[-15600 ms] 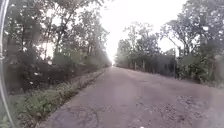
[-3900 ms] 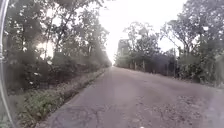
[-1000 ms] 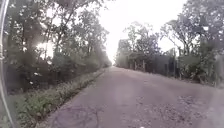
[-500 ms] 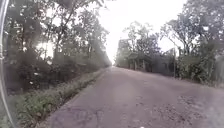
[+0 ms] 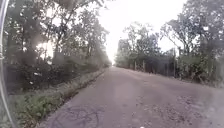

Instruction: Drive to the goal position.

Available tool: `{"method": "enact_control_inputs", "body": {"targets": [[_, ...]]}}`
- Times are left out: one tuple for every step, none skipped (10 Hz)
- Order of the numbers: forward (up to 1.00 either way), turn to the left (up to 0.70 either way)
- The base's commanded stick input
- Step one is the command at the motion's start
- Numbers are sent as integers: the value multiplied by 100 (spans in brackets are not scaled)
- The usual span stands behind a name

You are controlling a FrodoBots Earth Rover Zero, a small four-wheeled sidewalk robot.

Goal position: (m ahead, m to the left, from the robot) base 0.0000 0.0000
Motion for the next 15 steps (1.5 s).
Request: {"method": "enact_control_inputs", "body": {"targets": [[10, 1], [10, 1], [10, 1], [10, 1], [10, 1], [10, 1], [10, 1], [10, 1], [10, 1], [10, 1], [10, 1], [10, 1], [10, 1], [10, 1], [10, 1]]}}
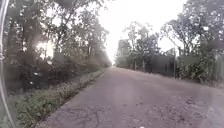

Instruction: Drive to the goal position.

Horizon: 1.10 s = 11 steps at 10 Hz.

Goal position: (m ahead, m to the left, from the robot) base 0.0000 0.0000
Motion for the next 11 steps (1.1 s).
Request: {"method": "enact_control_inputs", "body": {"targets": [[10, 1], [10, 1], [10, 1], [10, 1], [10, 1], [10, 1], [10, 1], [10, 1], [10, 1], [10, 1], [10, 1]]}}
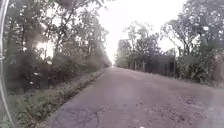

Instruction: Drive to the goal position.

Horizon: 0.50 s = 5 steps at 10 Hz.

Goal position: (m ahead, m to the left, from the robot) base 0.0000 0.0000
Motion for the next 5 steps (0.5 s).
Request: {"method": "enact_control_inputs", "body": {"targets": [[10, 1], [10, 1], [10, 1], [10, 1], [10, 1]]}}
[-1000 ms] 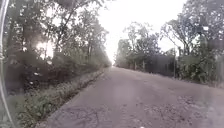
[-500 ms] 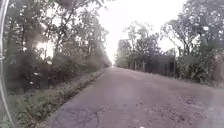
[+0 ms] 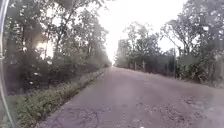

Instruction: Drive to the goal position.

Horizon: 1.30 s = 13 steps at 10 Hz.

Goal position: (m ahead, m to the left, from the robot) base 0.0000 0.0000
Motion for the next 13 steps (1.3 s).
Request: {"method": "enact_control_inputs", "body": {"targets": [[10, 1], [10, 1], [10, 1], [10, 1], [10, 1], [10, 1], [10, 1], [10, 1], [10, 1], [10, 1], [10, 1], [10, 1], [10, 1]]}}
